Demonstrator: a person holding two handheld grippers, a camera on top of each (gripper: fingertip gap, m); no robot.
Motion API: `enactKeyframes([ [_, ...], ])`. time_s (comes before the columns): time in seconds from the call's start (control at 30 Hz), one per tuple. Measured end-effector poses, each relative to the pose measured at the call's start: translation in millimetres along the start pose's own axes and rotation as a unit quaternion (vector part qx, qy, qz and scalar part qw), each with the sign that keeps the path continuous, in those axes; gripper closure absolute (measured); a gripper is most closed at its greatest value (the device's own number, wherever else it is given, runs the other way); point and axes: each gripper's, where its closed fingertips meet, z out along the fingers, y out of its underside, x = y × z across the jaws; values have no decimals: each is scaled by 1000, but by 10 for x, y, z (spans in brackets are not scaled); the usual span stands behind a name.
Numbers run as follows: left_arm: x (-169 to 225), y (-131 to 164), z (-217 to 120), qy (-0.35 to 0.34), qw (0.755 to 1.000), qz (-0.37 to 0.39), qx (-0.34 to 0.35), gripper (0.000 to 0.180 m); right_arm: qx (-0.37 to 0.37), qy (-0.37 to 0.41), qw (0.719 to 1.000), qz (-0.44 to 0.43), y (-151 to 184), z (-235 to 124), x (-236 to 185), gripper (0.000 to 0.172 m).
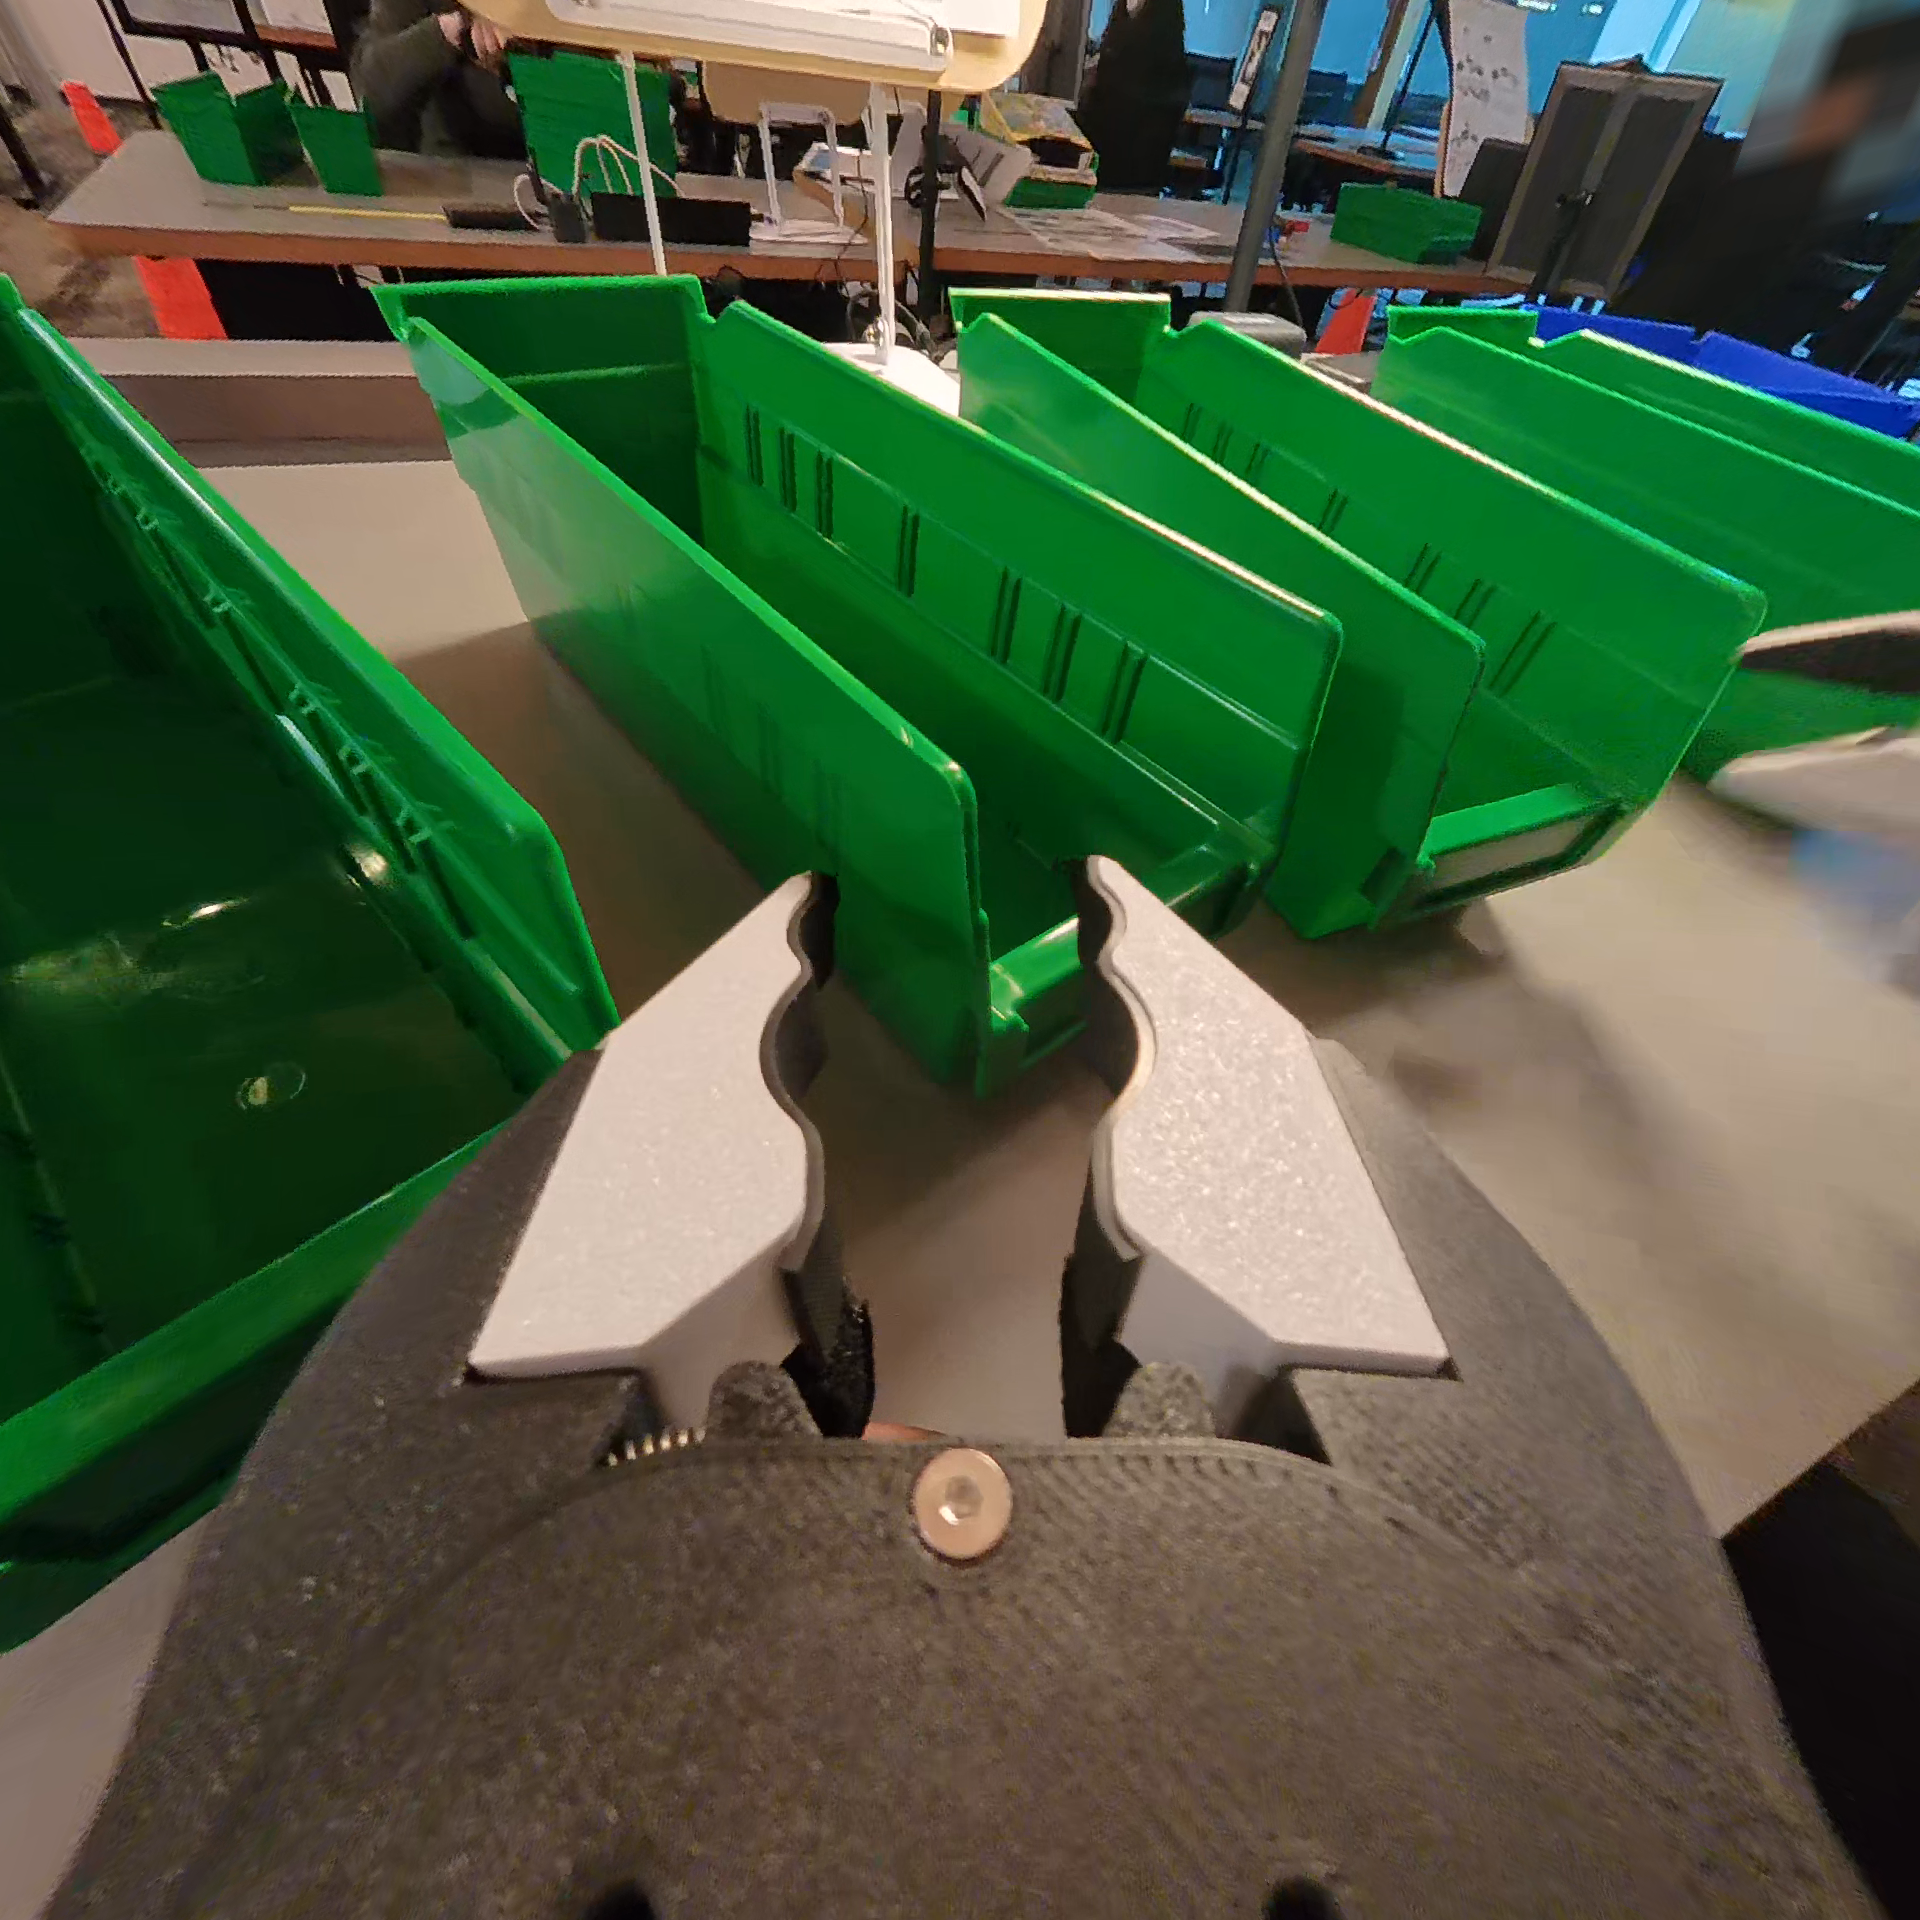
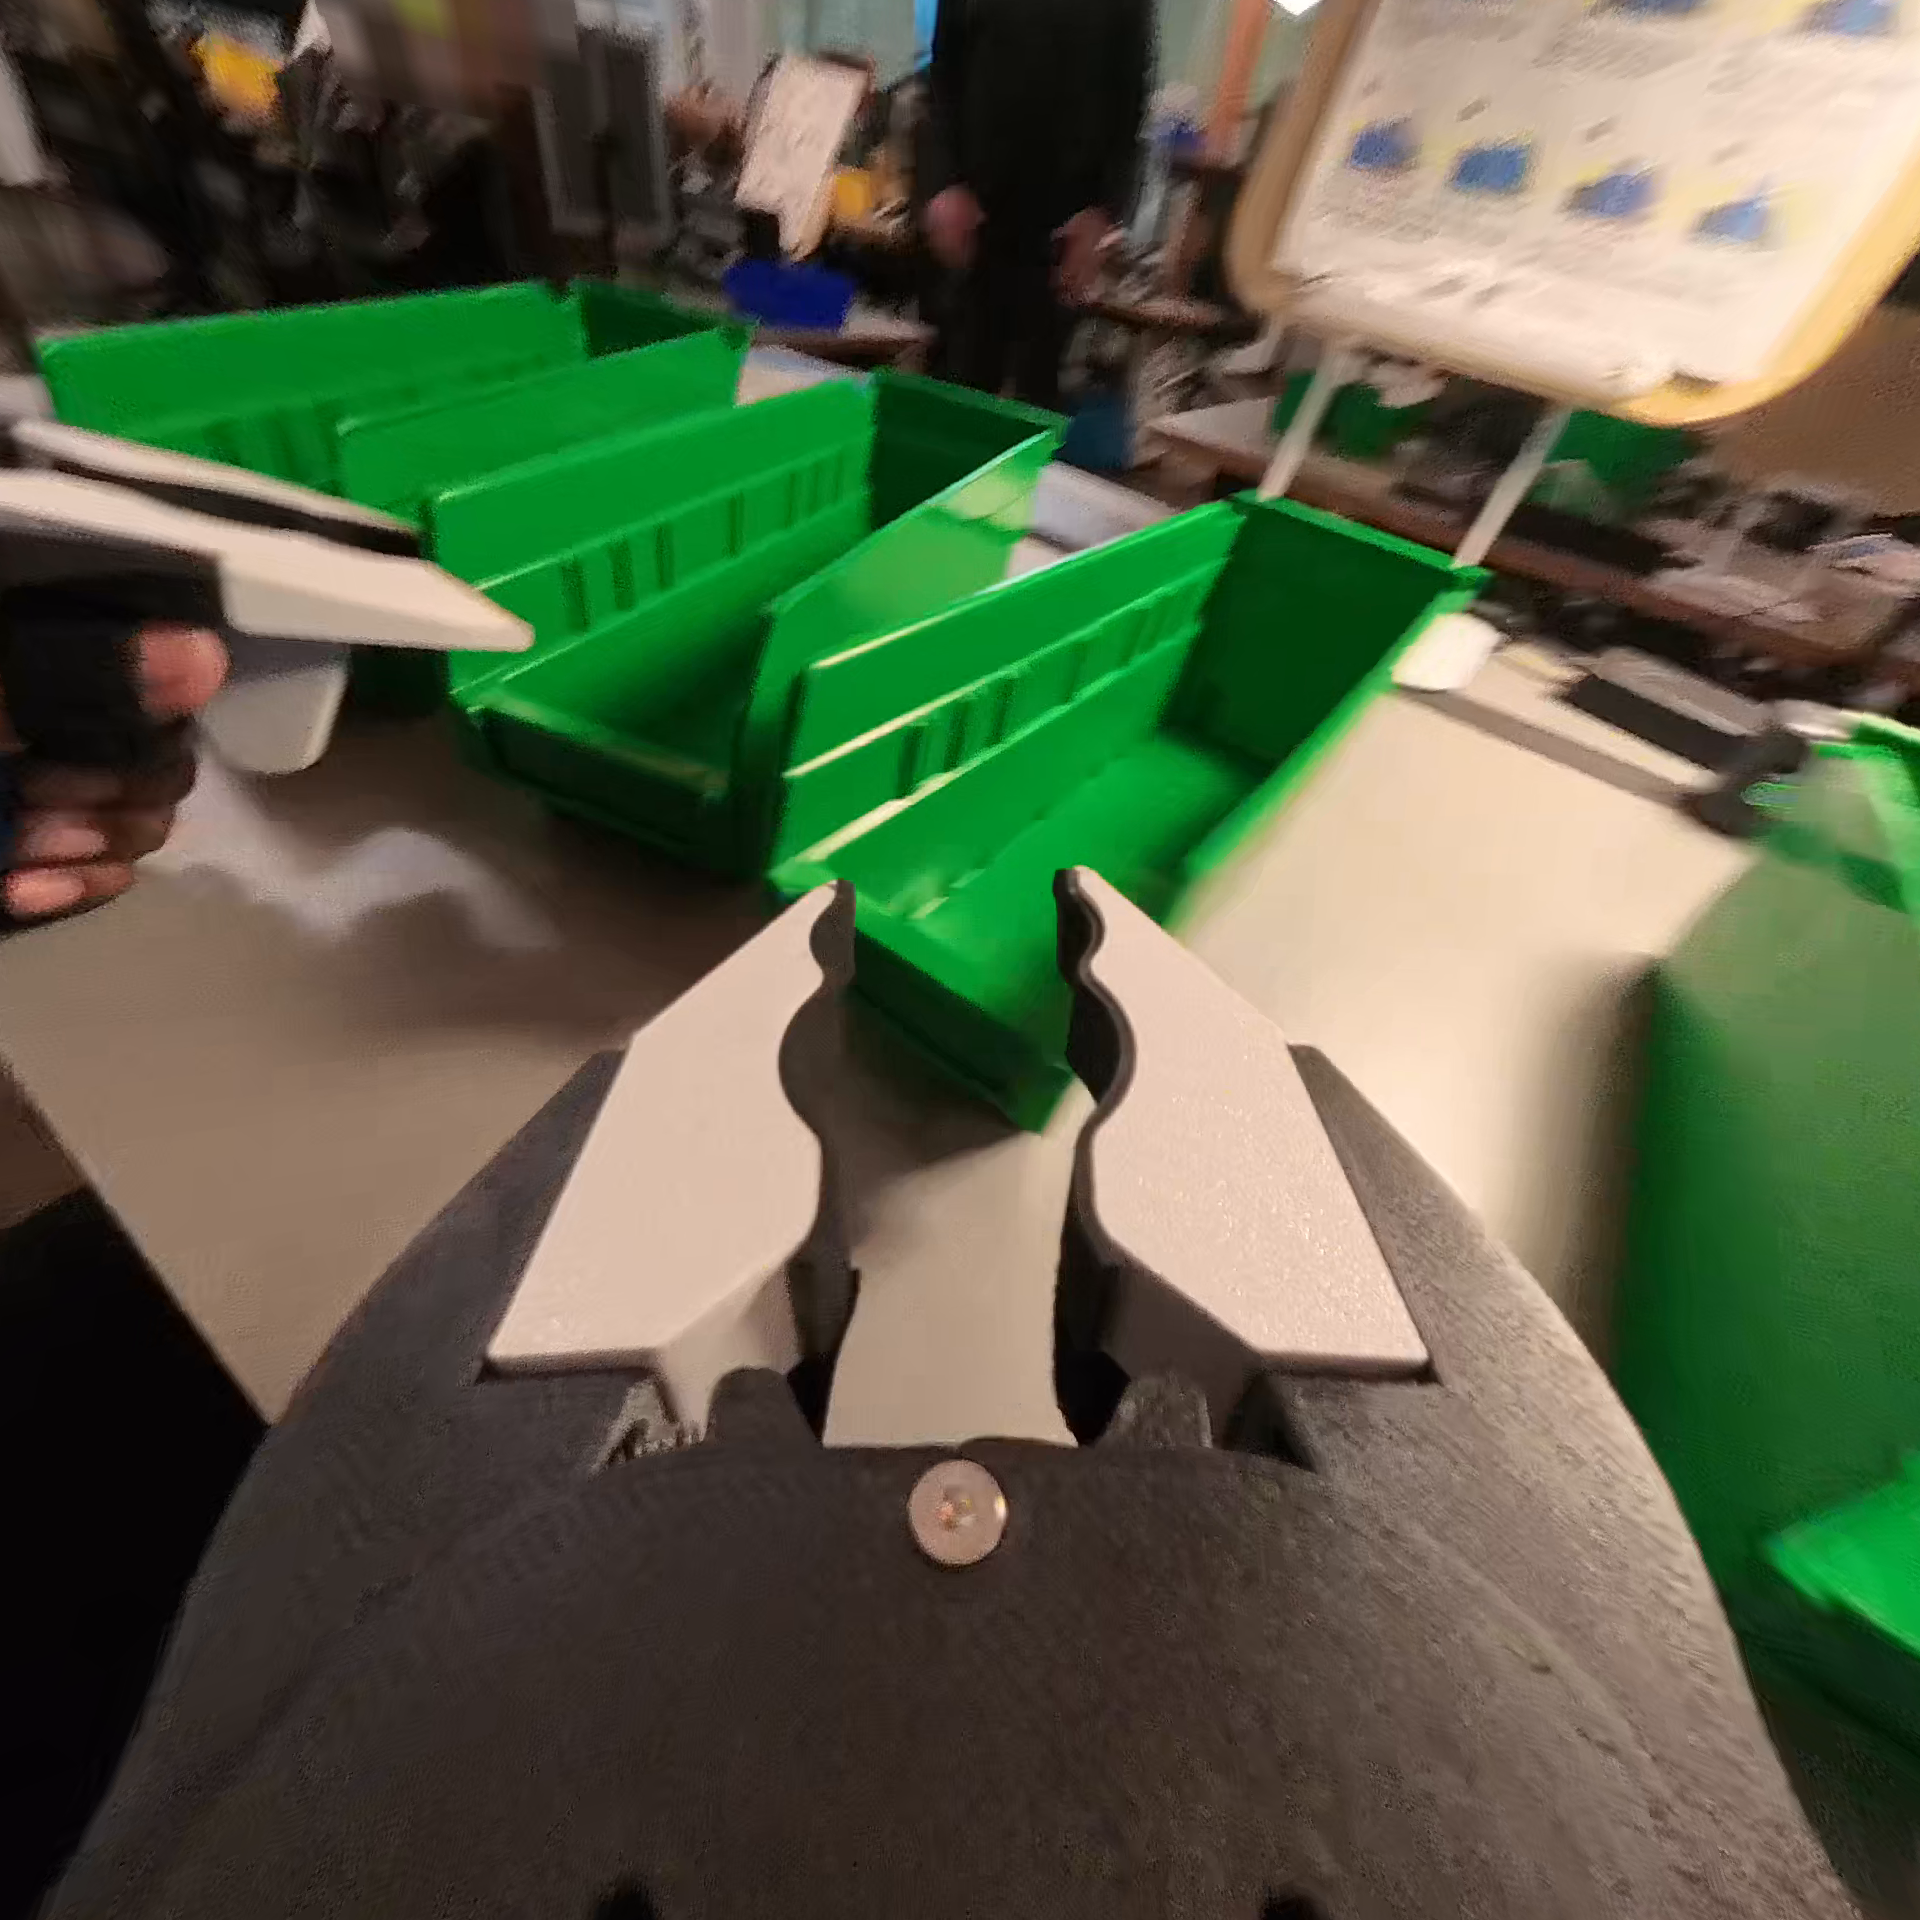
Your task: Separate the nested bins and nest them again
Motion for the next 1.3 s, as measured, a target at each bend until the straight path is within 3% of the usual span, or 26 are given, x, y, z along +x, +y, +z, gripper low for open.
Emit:
enactKeyframes([
  [0.13, 50, 27, 46, 15, 1000, 2, -13, 126, 69, 157, 985, 14, -110, -589, 741, 130],
  [0.2, 76, -42, 54, 17, 1000, 1, 9, 129, 63, 219, 973, 41, -10, -788, 1108, 124],
  [0.4, -26, -44, 197, -32, 998, 45, -7, 156, -35, 148, 977, 147, 488, -556, 1331, 126],
  [0.57, -276, -56, 210, -84, 994, 69, -14, 168, -35, 112, 984, 134, 460, -488, 1240, 159],
  [0.8, -293, -39, 161, -81, 994, 77, -16, 168, -32, 101, 984, 146, 461, -487, 1260, 157],
  [1.0, -191, -16, -108, -48, 995, 86, -6, 147, -37, 80, 983, 162, 432, -672, 1122, 137],
  [1.13, -201, -182, -463, -28, 996, 76, 21, 140, 4, 46, 985, 166, 230, -812, 848, 134],
  [1.3, -659, -588, -742, -65, 997, 32, 33, 101, 37, -24, 985, 170, 23, -574, 407, 132],
])
